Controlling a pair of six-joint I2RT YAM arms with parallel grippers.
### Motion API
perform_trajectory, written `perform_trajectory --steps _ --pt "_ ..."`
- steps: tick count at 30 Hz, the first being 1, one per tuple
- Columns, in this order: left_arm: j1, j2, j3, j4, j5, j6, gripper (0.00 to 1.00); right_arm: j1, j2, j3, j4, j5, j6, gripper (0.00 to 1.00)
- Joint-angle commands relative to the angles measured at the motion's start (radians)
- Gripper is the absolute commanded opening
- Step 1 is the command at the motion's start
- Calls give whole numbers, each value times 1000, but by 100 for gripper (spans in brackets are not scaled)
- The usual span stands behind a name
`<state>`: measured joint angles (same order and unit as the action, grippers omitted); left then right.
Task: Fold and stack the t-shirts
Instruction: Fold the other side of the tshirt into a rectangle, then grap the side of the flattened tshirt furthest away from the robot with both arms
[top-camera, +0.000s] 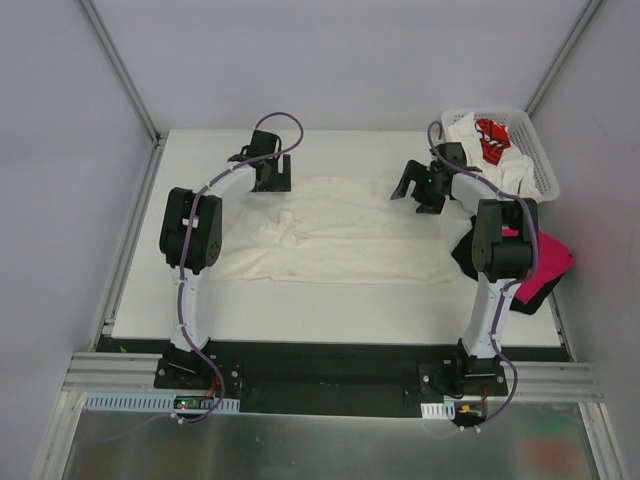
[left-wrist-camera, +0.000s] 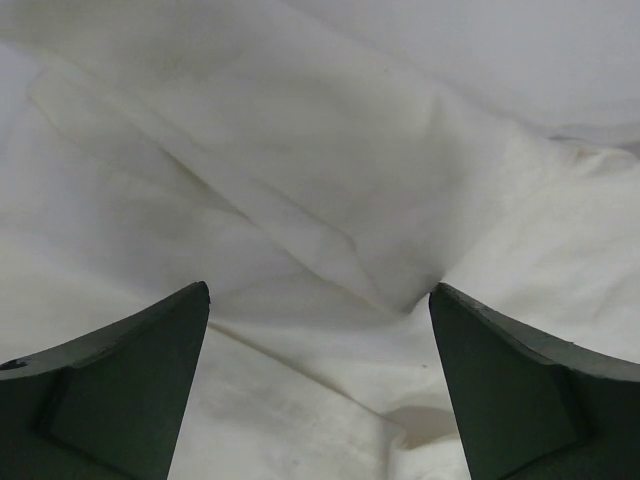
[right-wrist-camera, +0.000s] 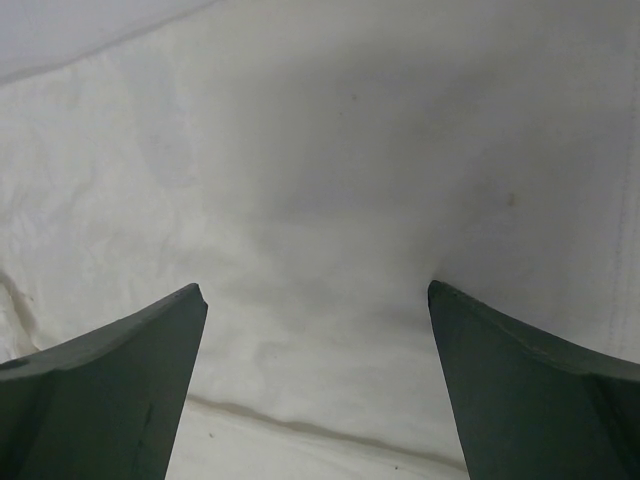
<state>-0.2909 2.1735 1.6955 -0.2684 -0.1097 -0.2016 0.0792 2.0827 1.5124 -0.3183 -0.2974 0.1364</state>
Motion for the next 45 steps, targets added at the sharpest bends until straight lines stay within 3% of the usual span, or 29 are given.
perform_trajectory --steps 1,9,20,35,45 --pt "-2 -30 -80 -43 -7 -67 90 -1 -39 -72 -44 -6 19 96" --pt "-4 -107 -253 -48 11 -182 88 -1 -96 -136 -39 -37 32 96" --pt "-14 -178 -353 -166 -42 -337 88 13 -214 -265 -24 -46 49 96" --pt "-117 -371 -523 -195 -113 -375 87 28 -441 -528 -1 -31 63 96" --pt "-117 -347 -409 -203 -136 -343 87 36 -406 -446 4 -37 81 96"
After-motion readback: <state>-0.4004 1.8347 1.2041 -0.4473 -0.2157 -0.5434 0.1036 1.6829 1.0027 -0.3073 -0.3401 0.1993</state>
